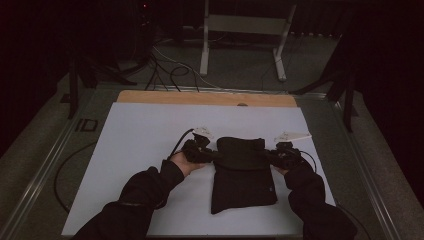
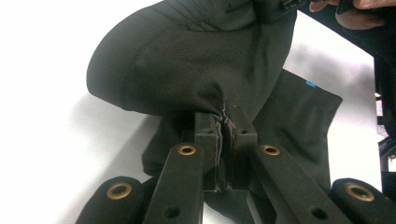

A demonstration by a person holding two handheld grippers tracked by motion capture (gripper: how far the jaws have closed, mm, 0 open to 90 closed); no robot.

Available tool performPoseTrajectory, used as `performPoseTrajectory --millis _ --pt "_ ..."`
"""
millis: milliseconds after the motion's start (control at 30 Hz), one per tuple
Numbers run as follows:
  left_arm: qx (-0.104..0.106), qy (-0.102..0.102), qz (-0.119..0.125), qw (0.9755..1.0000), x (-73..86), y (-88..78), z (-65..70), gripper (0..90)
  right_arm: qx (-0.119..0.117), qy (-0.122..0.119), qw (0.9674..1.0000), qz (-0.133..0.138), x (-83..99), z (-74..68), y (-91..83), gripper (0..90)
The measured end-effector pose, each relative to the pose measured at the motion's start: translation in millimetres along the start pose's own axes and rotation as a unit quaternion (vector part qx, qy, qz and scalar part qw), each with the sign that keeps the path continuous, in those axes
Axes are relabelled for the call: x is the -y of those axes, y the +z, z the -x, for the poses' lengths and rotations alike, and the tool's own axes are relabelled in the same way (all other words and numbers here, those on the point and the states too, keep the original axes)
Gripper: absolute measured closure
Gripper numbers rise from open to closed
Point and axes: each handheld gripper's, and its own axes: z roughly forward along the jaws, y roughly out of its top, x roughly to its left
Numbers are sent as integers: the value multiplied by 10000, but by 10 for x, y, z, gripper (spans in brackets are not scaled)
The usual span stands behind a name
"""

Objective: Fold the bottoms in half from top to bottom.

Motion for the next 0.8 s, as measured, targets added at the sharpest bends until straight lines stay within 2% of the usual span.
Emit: performPoseTrajectory --millis 67,233,500,567,633,800 --pt "67 -24 -6 10000 32 7 19 860 -11 17 10000 -7 38 -16 -8 852" --pt "86 -42 -4 10000 91 13 77 859 -54 23 10000 -54 97 -40 -24 851" --pt "24 122 -70 9999 154 15 203 859 -100 56 9999 -92 175 -85 -53 851" --pt "78 112 -59 9999 171 11 222 858 -56 16 10000 -80 206 -122 -69 850" --pt "41 160 -85 9998 190 21 251 858 -37 -38 9999 -108 240 -150 -82 851" --pt "86 215 -152 9996 242 50 326 858 -57 -36 9998 -194 321 -174 -94 850"
